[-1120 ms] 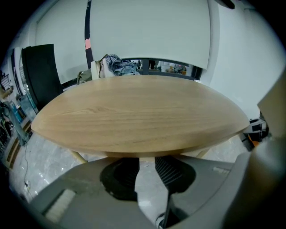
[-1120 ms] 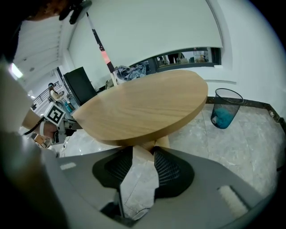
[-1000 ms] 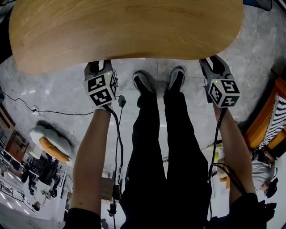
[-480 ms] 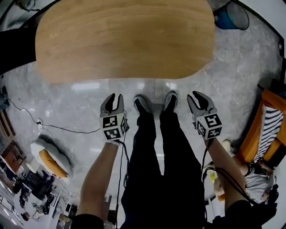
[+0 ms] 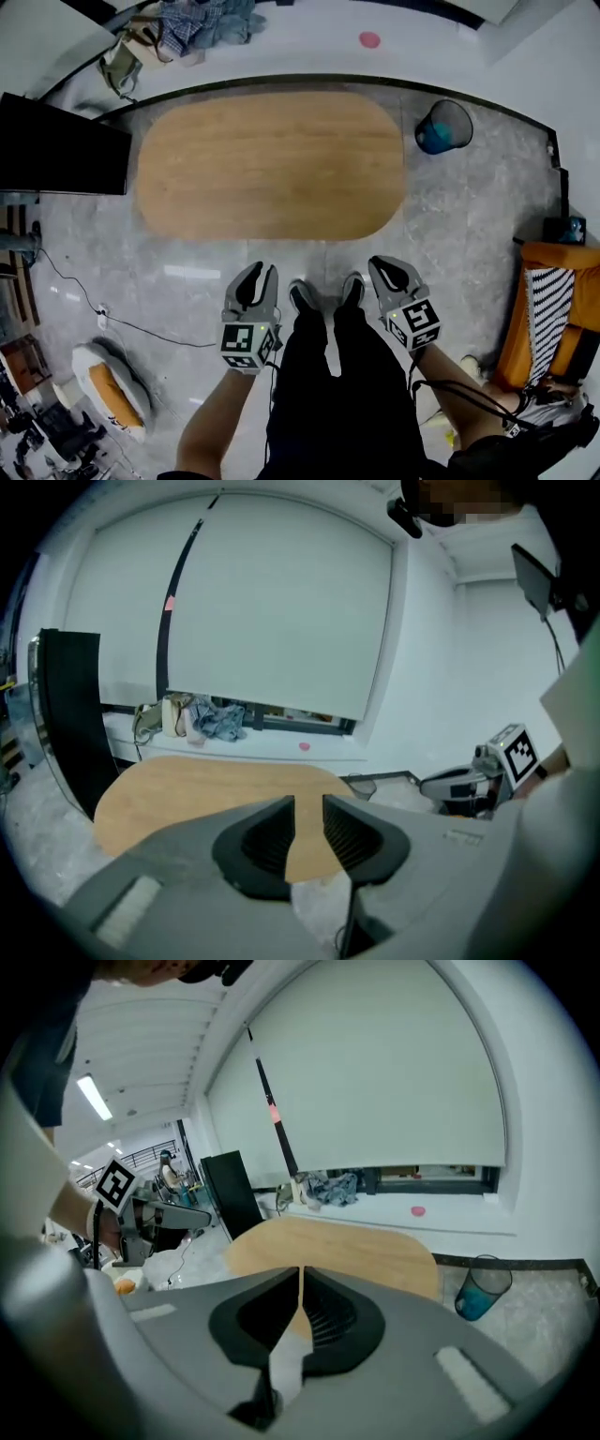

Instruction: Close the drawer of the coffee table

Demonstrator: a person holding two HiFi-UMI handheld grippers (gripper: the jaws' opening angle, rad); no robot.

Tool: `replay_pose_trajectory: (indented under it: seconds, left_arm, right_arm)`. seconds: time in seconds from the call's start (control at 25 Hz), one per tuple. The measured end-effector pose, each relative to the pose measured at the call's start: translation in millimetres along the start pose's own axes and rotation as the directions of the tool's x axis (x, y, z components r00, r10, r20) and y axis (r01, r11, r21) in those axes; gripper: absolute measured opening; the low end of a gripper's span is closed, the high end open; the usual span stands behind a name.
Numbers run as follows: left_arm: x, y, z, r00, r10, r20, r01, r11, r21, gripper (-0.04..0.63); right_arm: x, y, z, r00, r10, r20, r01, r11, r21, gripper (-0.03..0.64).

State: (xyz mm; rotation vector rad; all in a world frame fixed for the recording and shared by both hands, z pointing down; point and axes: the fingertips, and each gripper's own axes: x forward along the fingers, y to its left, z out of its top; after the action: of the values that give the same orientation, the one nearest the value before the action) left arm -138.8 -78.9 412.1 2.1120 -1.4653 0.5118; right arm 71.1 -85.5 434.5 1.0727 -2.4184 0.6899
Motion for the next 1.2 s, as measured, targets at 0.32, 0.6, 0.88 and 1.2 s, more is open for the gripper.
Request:
replay_pose_trajectory:
  seconds: [0.32, 0.6, 0.88, 1.2]
  left_arm:
    - [-82.8, -41.8, 103.4, 0.98, -0.03, 0.197, 0.04, 0.998, -0.046, 0.104]
    - [-132.8, -79.8, 180.6, 0.929, -0.016, 0.369, 0.034, 0.999, -0.04, 0.077]
    - [-178.5, -71.8, 228.8, 0.887, -0.003, 0.462, 0.005, 1.0, -0.003, 0.002]
    - [-206.1, -57.4, 228.6, 0.886, 0.048, 0.462, -0.051, 0.999, -0.007, 0.002]
  right_arm:
    - [-65.3, 50.7, 124.5, 0.981, 0.048, 0.189, -0.035, 0.997, -0.074, 0.003]
    - [-117.2, 67.5, 195.4, 0.955, 0.055, 0.292, -0.016, 0.991, -0.135, 0.002]
    - [-146.9, 87.1, 251.1, 0.92, 0.068, 0.386, -0.002, 0.986, -0.168, 0.002]
    - [-163.7, 94.3, 285.6, 0.886, 0.057, 0.46, 0.02, 0.987, -0.16, 0.002]
